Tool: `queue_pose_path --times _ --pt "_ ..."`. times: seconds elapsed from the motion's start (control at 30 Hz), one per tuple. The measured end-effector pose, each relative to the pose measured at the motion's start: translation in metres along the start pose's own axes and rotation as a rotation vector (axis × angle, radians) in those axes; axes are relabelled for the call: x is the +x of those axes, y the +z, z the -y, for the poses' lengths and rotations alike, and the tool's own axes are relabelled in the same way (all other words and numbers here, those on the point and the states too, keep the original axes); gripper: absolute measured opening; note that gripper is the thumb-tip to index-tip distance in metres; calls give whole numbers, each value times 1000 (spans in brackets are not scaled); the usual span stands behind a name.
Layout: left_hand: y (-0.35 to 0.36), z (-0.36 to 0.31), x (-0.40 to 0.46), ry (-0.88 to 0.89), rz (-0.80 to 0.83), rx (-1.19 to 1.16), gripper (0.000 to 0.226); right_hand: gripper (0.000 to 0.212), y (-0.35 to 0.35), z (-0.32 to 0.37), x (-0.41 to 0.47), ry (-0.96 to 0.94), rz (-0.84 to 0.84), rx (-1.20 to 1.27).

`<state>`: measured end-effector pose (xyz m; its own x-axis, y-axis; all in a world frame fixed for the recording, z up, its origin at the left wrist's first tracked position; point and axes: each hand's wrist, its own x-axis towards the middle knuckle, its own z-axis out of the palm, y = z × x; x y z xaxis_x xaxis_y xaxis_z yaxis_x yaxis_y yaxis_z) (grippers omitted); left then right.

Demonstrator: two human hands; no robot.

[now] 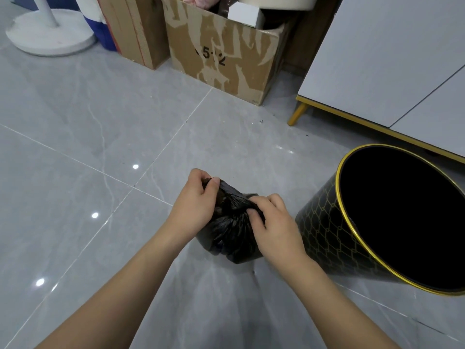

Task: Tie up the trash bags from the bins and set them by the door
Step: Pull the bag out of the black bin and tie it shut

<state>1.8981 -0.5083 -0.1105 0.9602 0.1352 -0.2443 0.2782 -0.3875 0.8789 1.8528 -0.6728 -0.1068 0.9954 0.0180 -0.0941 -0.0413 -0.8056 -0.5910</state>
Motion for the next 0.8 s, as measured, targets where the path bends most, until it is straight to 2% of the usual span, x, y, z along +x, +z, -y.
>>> queue_pose_path --times 0.07,0.13,0.2,0.27,0.4,0.5,0.6,0.7,0.8 --pt "-4 1 -14 132 -74 -10 21 21 -1 -2 3 71 39 145" --pt "-11 2 -27 383 -157 67 31 17 -4 -2 6 136 81 234" --pt "-13 5 -34 509 -93 151 29 19 -7 -1 8 151 106 260" --pt "-11 10 -36 478 19 232 25 23 -8 -2 7 127 114 268" --pt "-8 19 -32 414 60 292 32 28 -7 -2 5 54 119 239" --pt "-7 20 -28 377 123 275 25 28 -4 -3 3 61 119 269" --pt "-1 21 -25 415 110 316 7 30 1 -4 4 172 121 369" --pt "3 24 -24 528 52 417 11 43 6 -6 10 346 242 538" --pt "2 28 -23 661 3 499 14 31 -2 -3 14 474 385 727"
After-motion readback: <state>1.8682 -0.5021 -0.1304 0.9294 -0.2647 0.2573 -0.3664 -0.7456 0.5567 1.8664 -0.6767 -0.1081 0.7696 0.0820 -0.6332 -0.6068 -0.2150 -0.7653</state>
